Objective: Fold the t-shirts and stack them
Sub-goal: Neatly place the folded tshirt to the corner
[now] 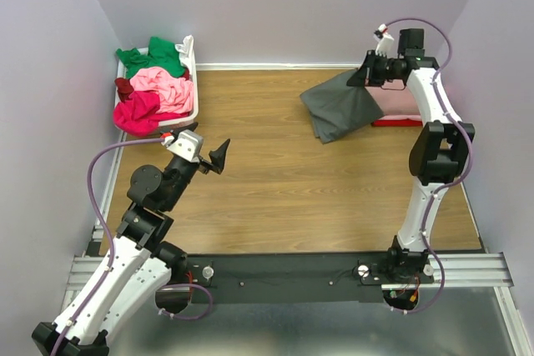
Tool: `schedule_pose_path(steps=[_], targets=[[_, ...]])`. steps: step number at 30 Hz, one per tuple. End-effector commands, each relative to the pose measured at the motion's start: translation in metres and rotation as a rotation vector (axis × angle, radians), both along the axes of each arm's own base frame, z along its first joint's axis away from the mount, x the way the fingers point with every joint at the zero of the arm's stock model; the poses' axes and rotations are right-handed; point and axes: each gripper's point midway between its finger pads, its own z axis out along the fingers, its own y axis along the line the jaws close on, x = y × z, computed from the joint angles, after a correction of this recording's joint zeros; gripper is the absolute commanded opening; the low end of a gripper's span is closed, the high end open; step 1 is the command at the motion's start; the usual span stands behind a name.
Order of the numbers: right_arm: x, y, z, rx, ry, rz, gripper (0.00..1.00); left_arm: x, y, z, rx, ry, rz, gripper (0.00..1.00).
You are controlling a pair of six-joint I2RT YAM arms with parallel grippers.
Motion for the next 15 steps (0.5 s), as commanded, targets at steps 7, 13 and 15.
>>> schedule_pose_path(steps=[7,13,15], targets=[[0.019,-0.041,0.054,-0.077,-0.121,-0.137,0.0,-0.001,-0.004,0.0,0.006,-0.02,-0.026,0.95],[0.028,-0.062,0.076,-0.091,-0.18,-0.186,0.0,0.0,-0.006,-0.003,0.012,-0.013,-0.034,0.95],[0.03,-0.065,0.082,-0.094,-0.195,-0.198,0.0,0.001,-0.007,-0.004,0.016,-0.01,-0.035,0.95]])
